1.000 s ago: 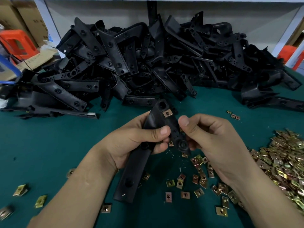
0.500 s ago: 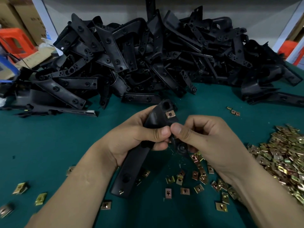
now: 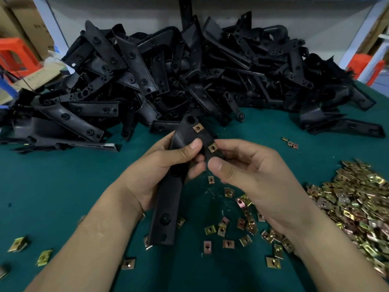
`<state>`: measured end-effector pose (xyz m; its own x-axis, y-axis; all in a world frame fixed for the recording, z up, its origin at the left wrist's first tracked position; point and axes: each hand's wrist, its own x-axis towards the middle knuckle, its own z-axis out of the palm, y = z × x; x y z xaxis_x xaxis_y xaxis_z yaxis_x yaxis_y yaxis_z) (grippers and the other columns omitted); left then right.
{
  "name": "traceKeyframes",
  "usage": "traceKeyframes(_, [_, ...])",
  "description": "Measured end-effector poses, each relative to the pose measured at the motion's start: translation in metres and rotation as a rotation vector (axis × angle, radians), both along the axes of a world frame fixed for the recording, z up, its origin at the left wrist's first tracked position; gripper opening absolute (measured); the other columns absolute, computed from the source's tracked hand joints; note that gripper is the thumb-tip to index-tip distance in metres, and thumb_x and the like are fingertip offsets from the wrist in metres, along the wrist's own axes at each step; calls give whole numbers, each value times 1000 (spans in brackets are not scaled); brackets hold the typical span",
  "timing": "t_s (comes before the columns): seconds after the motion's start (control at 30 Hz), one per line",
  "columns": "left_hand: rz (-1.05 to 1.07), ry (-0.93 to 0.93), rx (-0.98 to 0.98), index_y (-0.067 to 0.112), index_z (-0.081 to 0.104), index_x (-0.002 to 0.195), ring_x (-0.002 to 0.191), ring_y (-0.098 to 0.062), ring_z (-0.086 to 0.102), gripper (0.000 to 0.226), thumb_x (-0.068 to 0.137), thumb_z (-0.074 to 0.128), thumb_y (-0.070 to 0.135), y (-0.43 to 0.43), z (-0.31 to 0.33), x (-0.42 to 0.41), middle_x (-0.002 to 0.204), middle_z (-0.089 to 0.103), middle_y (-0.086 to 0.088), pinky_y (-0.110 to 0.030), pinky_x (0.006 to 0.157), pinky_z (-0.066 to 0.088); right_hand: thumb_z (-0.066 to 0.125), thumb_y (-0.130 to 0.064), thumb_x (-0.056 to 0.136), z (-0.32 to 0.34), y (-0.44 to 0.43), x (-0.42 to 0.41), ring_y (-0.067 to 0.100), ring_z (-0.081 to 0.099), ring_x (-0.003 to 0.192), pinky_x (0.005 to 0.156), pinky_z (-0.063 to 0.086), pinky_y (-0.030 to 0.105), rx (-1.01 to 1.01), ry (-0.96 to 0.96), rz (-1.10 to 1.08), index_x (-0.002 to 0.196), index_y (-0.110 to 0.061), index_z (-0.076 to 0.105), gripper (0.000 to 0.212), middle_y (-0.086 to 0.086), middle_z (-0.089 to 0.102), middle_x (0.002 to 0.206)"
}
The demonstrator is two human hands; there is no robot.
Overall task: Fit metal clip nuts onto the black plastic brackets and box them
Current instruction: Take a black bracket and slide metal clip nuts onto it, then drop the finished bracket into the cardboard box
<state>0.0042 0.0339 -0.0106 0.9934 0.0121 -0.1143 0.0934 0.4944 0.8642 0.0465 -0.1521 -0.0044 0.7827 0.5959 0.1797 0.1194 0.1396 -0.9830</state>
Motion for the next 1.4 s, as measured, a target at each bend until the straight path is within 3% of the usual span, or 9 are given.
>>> traceKeyframes(0.17, [-3,-45,39,8,73,110,86,-18,71,37,77,80,23,-3,-3,-1,97,71,-14,-24,75,59,75,-14,88,0,0,-1,8,73,91,80,54,16,-35,-138,-147,105,-23,75,19,-6,78,93])
traceKeyframes(0.4, [-109,-92,37,16,66,130,102,-23,71,53,79,78,14,-3,-2,-3,118,71,-9,-38,85,59,71,-19,92,10,-7,-3,6,72,79,73,54,16,-104,-263,-339,112,-28,71,22,-10,76,86])
traceKeyframes(0.63, [-204,-131,175,28,61,133,112,-34,70,50,89,73,7,-40,18,-16,122,71,-14,-43,87,60,72,-19,86,23,-52,-23,9,73,81,75,54,15,48,-17,-545,108,-27,73,23,-3,77,87])
traceKeyframes(0.8, [-166,-76,219,28,71,123,94,-25,75,35,95,66,8,-101,32,-25,115,74,-13,-32,80,61,67,-19,79,30,-121,-55,18,75,91,77,57,19,124,171,-618,106,-18,78,29,7,77,100])
traceKeyframes(1.0, [-368,-154,466,42,61,133,124,4,56,42,96,70,25,-195,36,-45,128,66,23,-31,107,46,65,-16,81,31,-213,-118,14,70,73,69,57,19,134,257,-886,102,-20,79,26,6,76,90])
traceKeyframes(1.1, [-513,-180,398,41,58,130,103,31,50,47,93,72,16,-252,29,-57,103,62,47,0,88,39,60,-18,94,27,-252,-149,11,66,70,65,57,19,30,300,-1124,103,-18,77,20,3,74,86])
traceKeyframes(1.17, [-623,-181,384,42,50,143,104,33,48,64,86,75,25,-291,19,-67,109,57,48,6,83,36,55,-16,100,25,-276,-167,18,68,80,69,58,26,-55,348,-1259,104,-19,76,22,6,76,93])
traceKeyframes(1.3, [-825,-205,438,74,31,137,133,14,40,84,67,76,60,-350,0,-85,150,41,33,-21,108,37,50,-24,104,16,-317,-194,25,70,96,90,55,48,-382,506,-1476,105,-29,74,24,2,75,103])
traceKeyframes(1.4, [-940,-179,444,81,25,133,143,1,27,83,67,75,67,-371,-5,-91,158,26,32,-31,111,32,51,-21,103,5,-334,-210,23,63,91,80,53,41,-793,527,-1450,139,-23,53,36,3,62,123])
